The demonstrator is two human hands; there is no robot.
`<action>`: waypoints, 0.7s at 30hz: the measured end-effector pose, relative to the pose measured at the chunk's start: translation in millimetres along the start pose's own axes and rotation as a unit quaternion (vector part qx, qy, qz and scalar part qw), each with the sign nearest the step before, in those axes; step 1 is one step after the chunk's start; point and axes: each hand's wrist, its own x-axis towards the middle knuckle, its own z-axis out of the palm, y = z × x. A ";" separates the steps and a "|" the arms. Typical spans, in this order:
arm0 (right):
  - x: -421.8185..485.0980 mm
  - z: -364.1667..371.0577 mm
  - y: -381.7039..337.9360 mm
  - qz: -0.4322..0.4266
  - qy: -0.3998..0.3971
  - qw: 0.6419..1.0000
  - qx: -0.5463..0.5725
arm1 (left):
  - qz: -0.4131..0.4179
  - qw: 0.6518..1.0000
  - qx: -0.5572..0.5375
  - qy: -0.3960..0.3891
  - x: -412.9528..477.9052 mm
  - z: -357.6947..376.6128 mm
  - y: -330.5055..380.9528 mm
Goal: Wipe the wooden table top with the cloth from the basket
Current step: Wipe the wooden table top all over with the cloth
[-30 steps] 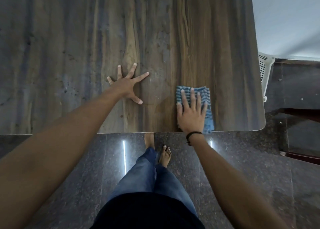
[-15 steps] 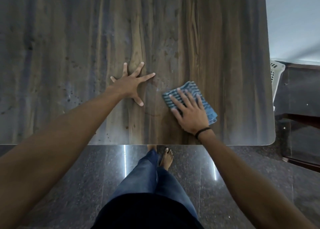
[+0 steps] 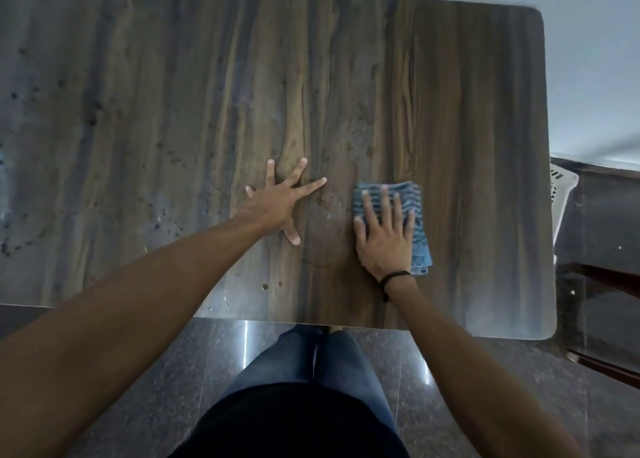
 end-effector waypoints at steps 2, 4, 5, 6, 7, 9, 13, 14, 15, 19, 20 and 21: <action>-2.2 -5.4 29.1 -0.208 -0.040 0.976 -0.049 | 0.004 1.000 0.000 0.003 1.3 0.6 -2.8; 19.1 -19.0 67.0 -0.265 -0.042 0.961 -0.068 | -0.001 1.000 0.005 0.006 1.9 1.6 -3.1; 32.3 -24.9 76.1 -0.198 -0.028 0.979 -0.049 | -0.003 1.000 0.009 0.005 2.0 1.1 -1.5; 42.1 -28.6 76.7 -0.086 -0.016 0.996 -0.013 | -0.004 1.000 0.010 0.004 2.6 0.3 -0.3; 47.3 -26.9 67.2 0.012 -0.001 1.000 0.014 | -0.002 1.000 0.009 0.005 3.5 0.3 0.0; 42.1 -18.3 34.8 0.014 0.009 1.000 -0.003 | 0.004 1.000 0.004 0.009 4.6 1.4 -0.7; 54.2 -25.9 45.2 -0.169 -0.017 0.985 -0.029 | -0.010 1.000 0.003 0.001 3.7 -0.3 1.5; 66.9 -28.7 45.8 -0.106 -0.006 0.994 -0.007 | -0.011 1.000 0.007 -0.002 4.1 0.2 2.2; 79.5 -31.5 39.1 -0.013 0.002 0.999 0.029 | -0.014 1.000 0.008 -0.007 3.8 -0.8 2.4; 90.7 -21.6 -7.9 -0.031 -0.010 0.999 0.023 | -0.017 1.000 0.015 -0.004 2.3 -1.5 2.1; 93.6 -23.6 -2.0 -0.105 -0.021 0.994 0.010 | -0.019 1.000 0.014 -0.006 2.5 -2.1 2.2; 102.3 -27.9 9.3 -0.144 -0.022 0.989 0.006 | -0.019 1.000 0.012 -0.006 2.5 -2.6 2.0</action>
